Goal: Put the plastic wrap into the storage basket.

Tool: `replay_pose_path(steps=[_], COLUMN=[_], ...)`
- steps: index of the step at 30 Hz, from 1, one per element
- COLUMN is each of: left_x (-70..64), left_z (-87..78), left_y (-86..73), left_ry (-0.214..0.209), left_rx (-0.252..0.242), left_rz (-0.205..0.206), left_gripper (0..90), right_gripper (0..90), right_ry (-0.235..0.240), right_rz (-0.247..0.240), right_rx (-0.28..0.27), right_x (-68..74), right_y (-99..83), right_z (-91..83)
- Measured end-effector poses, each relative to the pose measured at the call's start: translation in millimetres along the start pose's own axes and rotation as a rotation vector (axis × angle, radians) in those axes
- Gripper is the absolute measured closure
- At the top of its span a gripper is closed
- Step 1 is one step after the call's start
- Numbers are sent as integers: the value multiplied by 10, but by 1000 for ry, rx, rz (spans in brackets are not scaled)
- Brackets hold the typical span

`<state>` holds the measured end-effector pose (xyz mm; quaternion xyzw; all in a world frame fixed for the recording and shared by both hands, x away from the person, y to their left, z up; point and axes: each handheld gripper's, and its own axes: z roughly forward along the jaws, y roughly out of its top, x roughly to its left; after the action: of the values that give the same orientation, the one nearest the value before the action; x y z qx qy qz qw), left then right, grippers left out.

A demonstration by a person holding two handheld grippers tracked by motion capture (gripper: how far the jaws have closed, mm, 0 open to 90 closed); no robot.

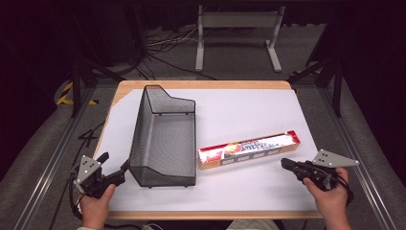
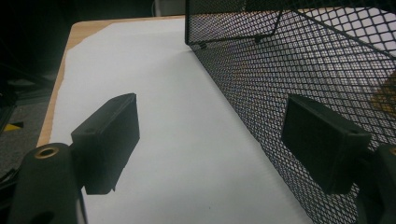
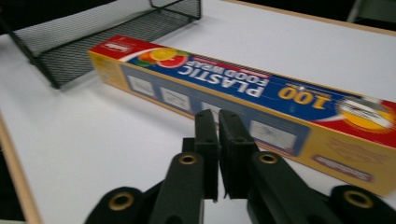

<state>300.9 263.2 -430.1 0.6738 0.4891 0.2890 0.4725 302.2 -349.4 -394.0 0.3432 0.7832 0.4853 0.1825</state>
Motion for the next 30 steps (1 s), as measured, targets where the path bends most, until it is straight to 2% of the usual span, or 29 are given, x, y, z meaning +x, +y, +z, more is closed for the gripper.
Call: replay_pose_path(steps=[5, 7, 18, 30], left_x=[7, 4, -1, 1], left_z=[-2, -3, -1, 7], left_y=[-1, 1, 3, 1], left_ry=[0, 0, 1, 4], left_rx=[-2, -1, -3, -1], left_rz=[-3, -1, 0, 1], left_gripper=[201, 201, 202, 204], right_gripper=[900, 900, 900, 900], right_ry=[69, 81, 212, 289], right_rz=[-27, -31, -97, -124], right_rx=[5, 5, 8, 32], right_x=[144, 170, 489, 664], right_y=[152, 179, 477, 638], right_z=[90, 115, 455, 706])
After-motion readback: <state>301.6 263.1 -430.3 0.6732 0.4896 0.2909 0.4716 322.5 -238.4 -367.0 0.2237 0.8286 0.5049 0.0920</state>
